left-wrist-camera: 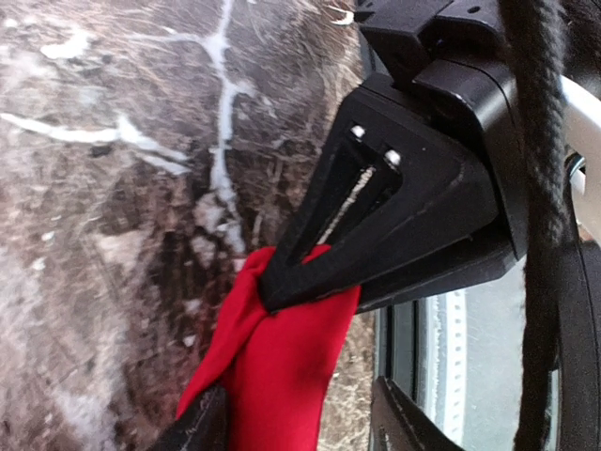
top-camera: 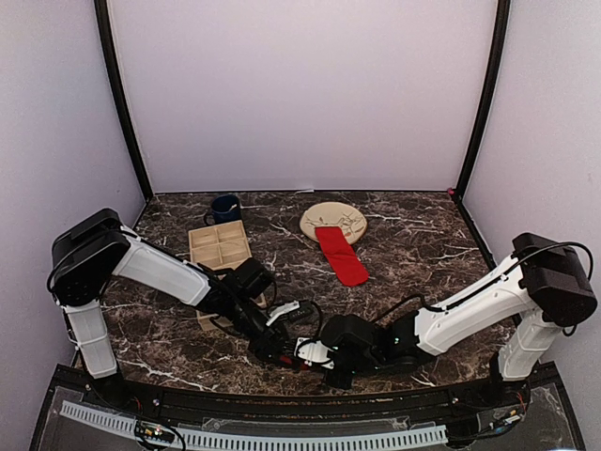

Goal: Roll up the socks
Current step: Roll the sock at the center of the board.

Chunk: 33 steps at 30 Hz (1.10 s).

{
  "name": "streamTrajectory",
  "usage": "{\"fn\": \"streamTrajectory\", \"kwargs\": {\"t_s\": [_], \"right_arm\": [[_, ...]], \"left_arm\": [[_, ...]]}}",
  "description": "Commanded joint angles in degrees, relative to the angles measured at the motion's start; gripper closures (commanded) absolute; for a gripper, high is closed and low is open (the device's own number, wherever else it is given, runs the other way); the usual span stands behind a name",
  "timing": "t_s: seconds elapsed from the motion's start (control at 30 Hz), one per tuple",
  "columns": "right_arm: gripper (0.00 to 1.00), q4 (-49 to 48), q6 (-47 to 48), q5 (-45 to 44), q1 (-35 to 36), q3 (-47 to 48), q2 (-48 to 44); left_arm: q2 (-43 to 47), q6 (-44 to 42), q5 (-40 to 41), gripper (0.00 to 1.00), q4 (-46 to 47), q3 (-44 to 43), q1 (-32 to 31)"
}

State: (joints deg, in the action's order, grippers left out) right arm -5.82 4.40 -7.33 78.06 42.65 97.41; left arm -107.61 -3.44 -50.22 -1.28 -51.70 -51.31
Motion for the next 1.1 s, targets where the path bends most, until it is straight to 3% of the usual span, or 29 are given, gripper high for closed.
{"fn": "streamTrajectory", "kwargs": {"t_s": [0.0,0.47,1.07], "right_arm": [[1.0,2.8,-1.5,3.2,-0.4,-0.7,0.2],[1.0,3.0,-3.4,6.4,-2.7,-1.8,-1.1],[1.0,2.2,-6.7,13.2,-6.4,-4.9,-4.3]], "left_arm": [[2.5,2.8,12.1,0.45,2.6,4.2,0.5],[7.4,2.7,14.0,0.42,3.9,6.8,0.5],[17.2,3.6,23.5,0.35,12.2,14.7,0.4]]}}
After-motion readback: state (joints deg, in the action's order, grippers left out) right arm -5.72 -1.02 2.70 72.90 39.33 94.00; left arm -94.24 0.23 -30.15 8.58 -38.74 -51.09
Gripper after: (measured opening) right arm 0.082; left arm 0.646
